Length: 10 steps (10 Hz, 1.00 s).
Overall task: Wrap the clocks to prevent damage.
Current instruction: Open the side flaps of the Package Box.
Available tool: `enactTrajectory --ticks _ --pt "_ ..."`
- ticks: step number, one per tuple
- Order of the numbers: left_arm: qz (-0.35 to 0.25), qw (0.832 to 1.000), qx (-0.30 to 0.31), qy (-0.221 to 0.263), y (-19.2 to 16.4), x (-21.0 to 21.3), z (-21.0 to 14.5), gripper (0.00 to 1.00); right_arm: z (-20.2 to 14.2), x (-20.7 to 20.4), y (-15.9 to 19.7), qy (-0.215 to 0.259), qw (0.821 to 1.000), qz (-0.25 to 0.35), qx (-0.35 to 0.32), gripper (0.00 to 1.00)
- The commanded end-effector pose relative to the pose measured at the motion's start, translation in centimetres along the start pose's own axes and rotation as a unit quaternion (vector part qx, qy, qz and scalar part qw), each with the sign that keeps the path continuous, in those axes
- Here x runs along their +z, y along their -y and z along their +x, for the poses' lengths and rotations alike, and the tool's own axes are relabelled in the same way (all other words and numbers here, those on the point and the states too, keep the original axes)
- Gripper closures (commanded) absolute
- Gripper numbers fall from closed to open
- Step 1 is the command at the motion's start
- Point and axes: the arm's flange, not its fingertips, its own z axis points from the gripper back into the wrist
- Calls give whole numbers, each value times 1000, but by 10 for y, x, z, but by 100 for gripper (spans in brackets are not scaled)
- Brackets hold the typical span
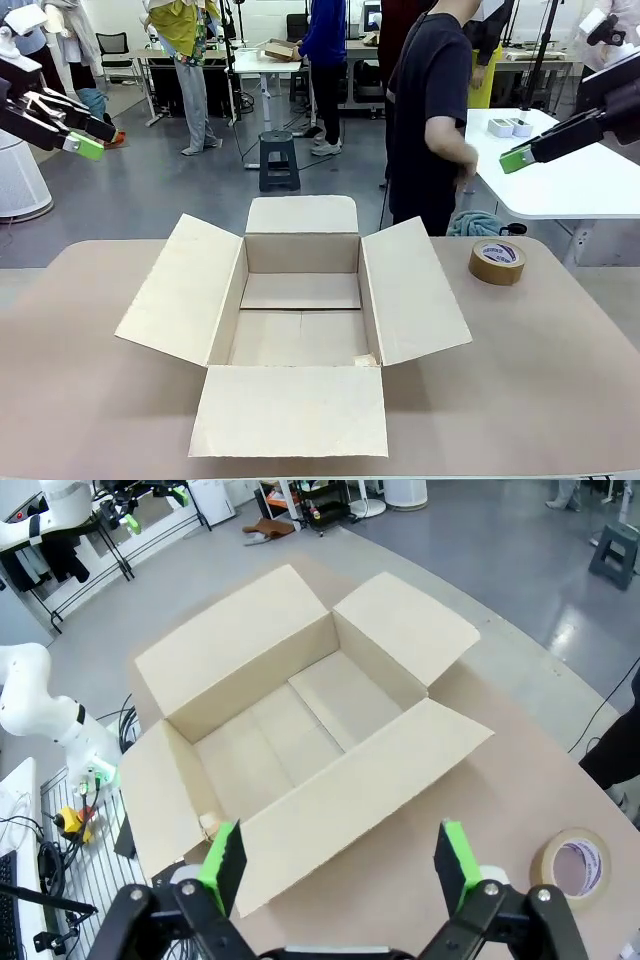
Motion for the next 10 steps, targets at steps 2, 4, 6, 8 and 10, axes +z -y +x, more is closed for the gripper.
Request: enactTrajectory --ticks 2,4,6,8,10 --pt "0 1000 0 0 0 0 0 0 0 0 0 0 1000 0 0 0" --pt "-64 996 -35 44 10 11 -5 0 -5 8 0 37 988 145 28 0" --pt "-95 991 -28 89 6 26 -14 0 -17 18 6 60 992 109 30 0" --pt "-74 995 -27 55 15 16 -9 0 -12 16 -6 50 991 123 28 0" --pt "-74 995 -27 55 15 16 -9 0 -12 16 -6 50 991 123 28 0"
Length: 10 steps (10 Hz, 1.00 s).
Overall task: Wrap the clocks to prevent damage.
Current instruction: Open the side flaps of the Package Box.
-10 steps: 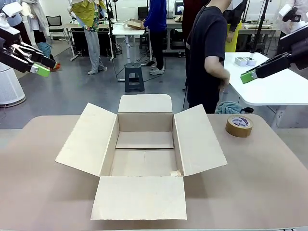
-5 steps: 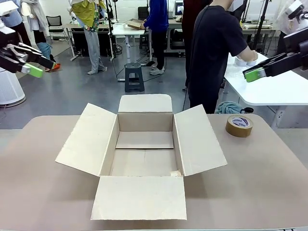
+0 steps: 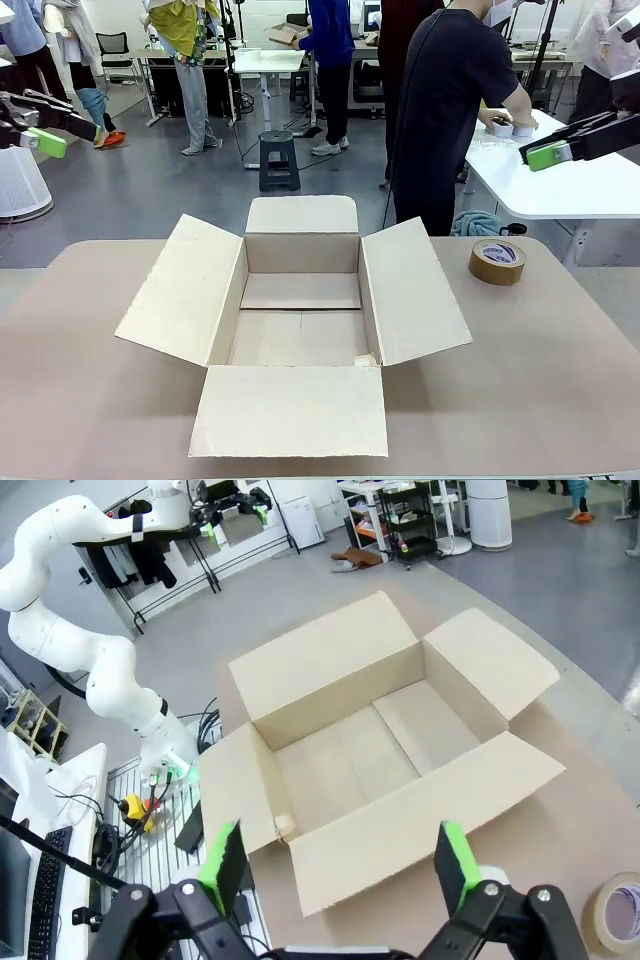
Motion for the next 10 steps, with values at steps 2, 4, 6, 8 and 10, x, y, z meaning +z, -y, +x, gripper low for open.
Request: enactTrajectory --ticks 2,4,6,8,10 --pt "18 1000 1 -8 4 4 -6 0 0 0 0 0 1000 0 0 0" --pt "29 999 6 -21 8 1 -2 60 0 -3 -10 -1 998 -63 0 57" --pt "30 999 11 -31 10 -2 1 65 0 -5 -14 -9 997 -73 -1 100" --pt "21 999 13 -31 10 -2 0 100 0 -5 -14 -11 998 -66 -1 86" --pt "17 999 17 -30 9 -3 0 100 0 -5 -13 -13 998 -63 -4 100"
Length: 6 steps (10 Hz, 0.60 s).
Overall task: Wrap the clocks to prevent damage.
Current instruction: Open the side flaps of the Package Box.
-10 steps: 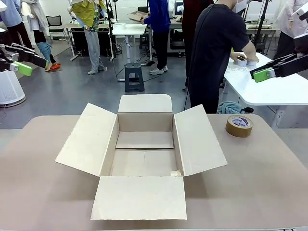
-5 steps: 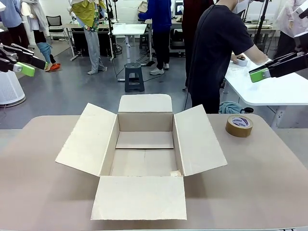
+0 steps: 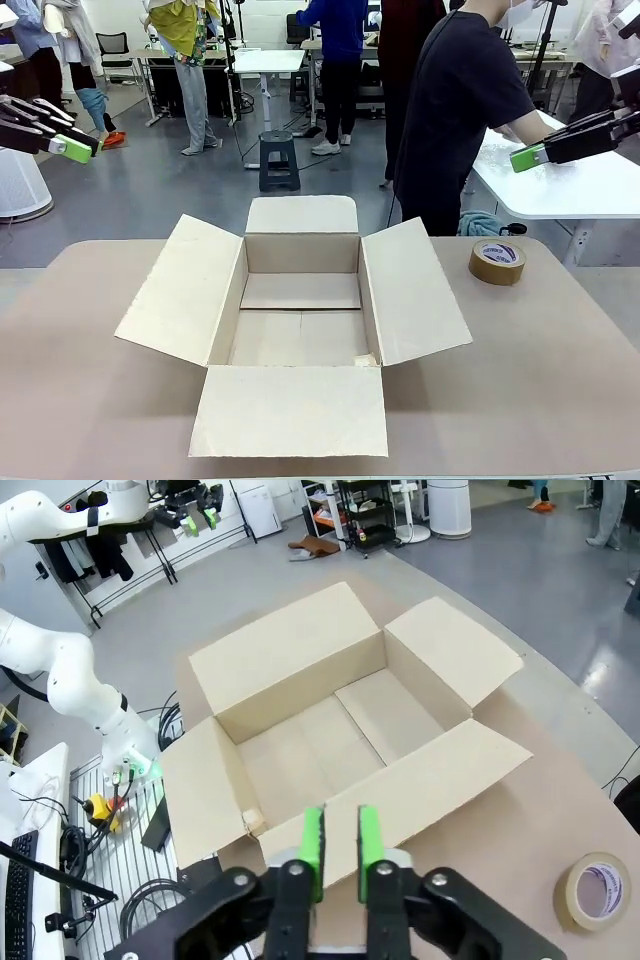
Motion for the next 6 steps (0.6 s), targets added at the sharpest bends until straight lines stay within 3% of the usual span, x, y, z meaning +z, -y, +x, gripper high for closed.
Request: enactTrajectory --ticks 1,6 --pt "-2 1000 11 -8 4 -2 0 100 -3 -4 -3 2 1000 1 -9 100" --pt "0 1000 21 -9 1 -3 -1 100 -6 -7 -2 -12 1000 18 -13 100"
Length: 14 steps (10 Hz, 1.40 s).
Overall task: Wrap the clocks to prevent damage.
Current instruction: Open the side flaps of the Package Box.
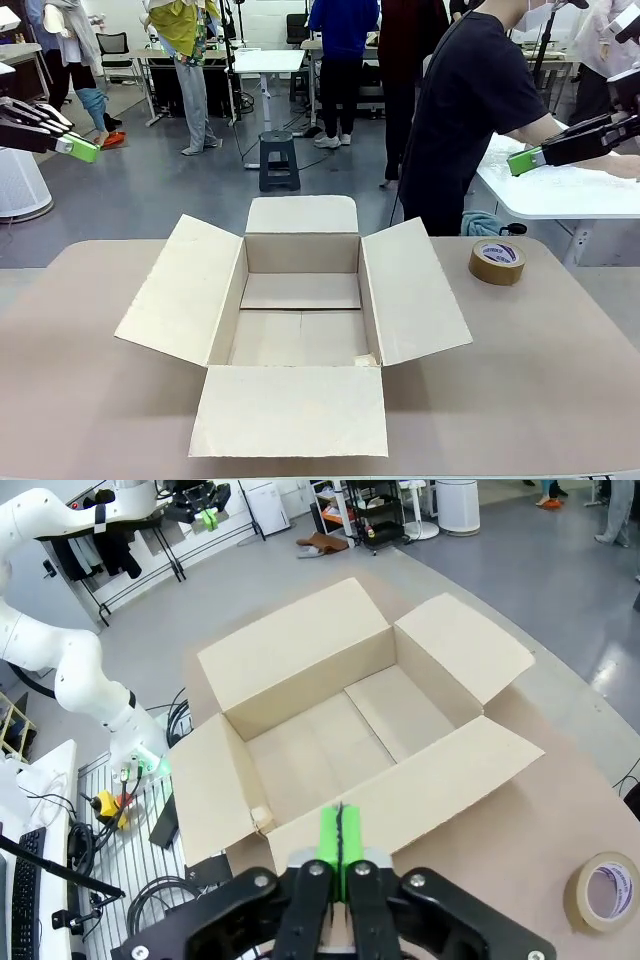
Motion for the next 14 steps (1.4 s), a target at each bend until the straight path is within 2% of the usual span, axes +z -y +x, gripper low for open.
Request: enactTrajectory --ticks 1,2,3,7,9,10,11,13,14 --pt "10 1000 18 -11 3 0 2 100 -4 -4 -1 -9 1000 6 -13 100" --pt "26 999 25 -27 2 -3 3 100 -5 -6 -1 -22 999 2 -27 100" --pt "1 1000 5 0 0 0 0 100 -1 -1 0 -1 1000 1 -1 100" --pt "5 1000 11 -3 -1 0 0 100 -1 0 0 -3 1000 1 -4 99" --pt "47 992 95 -62 -4 -32 22 100 32 -37 -14 34 989 -42 -139 99" --pt "65 984 131 -102 -5 -56 38 100 48 -60 -26 30 983 -63 -171 99" --pt "89 966 186 -156 -4 -82 50 100 61 -90 -38 1 976 -70 -206 99" --pt "101 937 240 -234 -2 -123 63 100 75 -135 -57 -52 960 -102 -256 99" --pt "99 926 257 -258 -2 -140 63 100 77 -157 -61 -94 946 -118 -288 99"
